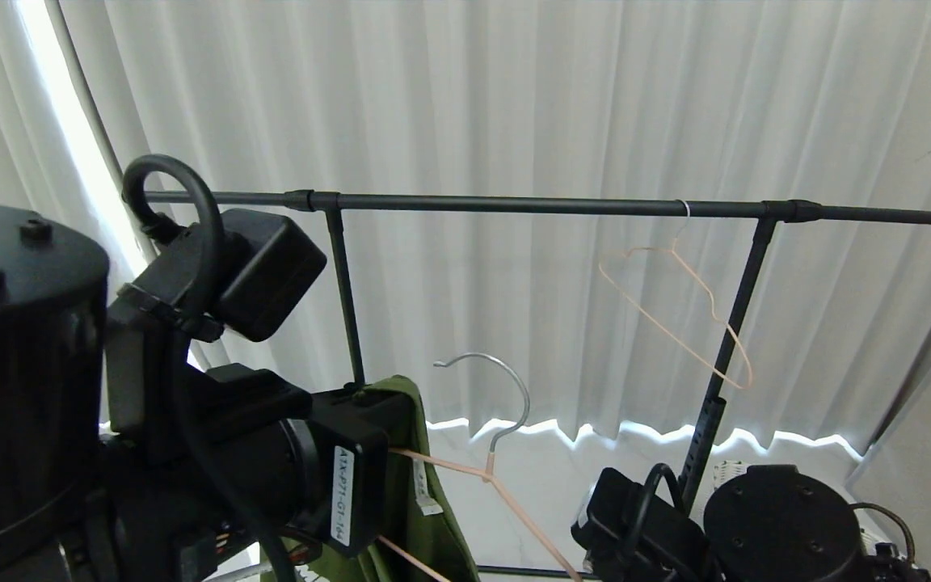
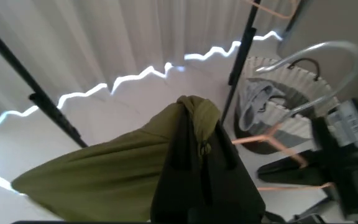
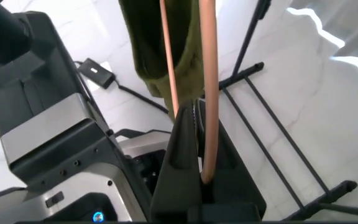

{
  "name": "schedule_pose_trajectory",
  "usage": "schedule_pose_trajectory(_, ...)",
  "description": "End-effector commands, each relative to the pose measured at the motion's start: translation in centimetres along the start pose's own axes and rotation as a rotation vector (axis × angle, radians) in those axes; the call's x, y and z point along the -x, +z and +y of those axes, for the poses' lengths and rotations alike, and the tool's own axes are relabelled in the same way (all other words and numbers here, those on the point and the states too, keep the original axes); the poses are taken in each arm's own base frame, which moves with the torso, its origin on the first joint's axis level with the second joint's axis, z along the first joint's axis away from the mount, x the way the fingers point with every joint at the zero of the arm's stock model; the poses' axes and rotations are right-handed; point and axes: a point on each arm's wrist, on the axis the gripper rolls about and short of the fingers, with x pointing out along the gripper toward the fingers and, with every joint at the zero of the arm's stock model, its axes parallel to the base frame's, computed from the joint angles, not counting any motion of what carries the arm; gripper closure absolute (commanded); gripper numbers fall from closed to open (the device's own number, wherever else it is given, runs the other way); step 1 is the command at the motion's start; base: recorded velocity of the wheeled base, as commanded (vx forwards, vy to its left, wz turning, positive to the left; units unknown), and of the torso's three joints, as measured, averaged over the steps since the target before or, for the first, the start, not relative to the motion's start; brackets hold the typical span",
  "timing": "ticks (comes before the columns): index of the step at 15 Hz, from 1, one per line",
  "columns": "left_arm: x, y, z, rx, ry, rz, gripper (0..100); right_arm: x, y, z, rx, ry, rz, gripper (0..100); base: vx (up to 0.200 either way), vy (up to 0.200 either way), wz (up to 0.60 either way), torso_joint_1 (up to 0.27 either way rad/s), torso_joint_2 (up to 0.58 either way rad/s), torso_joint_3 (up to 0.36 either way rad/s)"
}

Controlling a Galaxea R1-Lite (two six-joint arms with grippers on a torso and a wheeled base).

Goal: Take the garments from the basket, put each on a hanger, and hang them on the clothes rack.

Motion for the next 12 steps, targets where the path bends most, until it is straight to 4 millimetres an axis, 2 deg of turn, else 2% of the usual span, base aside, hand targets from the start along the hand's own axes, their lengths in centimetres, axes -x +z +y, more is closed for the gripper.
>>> schedule_pose_trajectory(1, -0.6, -0.2, -0.3, -0.009, 0.029, 0.013, 100, -0.7, -0.5, 0.6, 0.0, -0.015, 0.026, 100, 0.0, 0.0, 0.0, 0.0, 0.0, 0.0)
schedule_pose_trajectory(4, -2.0, -0.3, 1.5, 0.0, 0.244, 0.014, 100, 0.3, -0.4, 0.3, -0.042, -0.111, -0.009, 100, 0.0, 0.0, 0.0, 0.0, 0.0, 0.0)
schedule_pose_trajectory(8, -2.3, 0.1, 3.1, 0.018, 0.318, 0.012, 100, 2.4, 0.1, -0.8, -0.071, -0.173, -0.035, 100, 0.0, 0.0, 0.0, 0.0, 0.0, 0.0)
schedule_pose_trajectory(12, -2.6, 0.1, 3.7, 0.022, 0.35, 0.016, 100, 3.7, 0.5, -1.0, -0.079, -0.215, -0.086, 100, 0.0, 0.0, 0.0, 0.0, 0.0, 0.0)
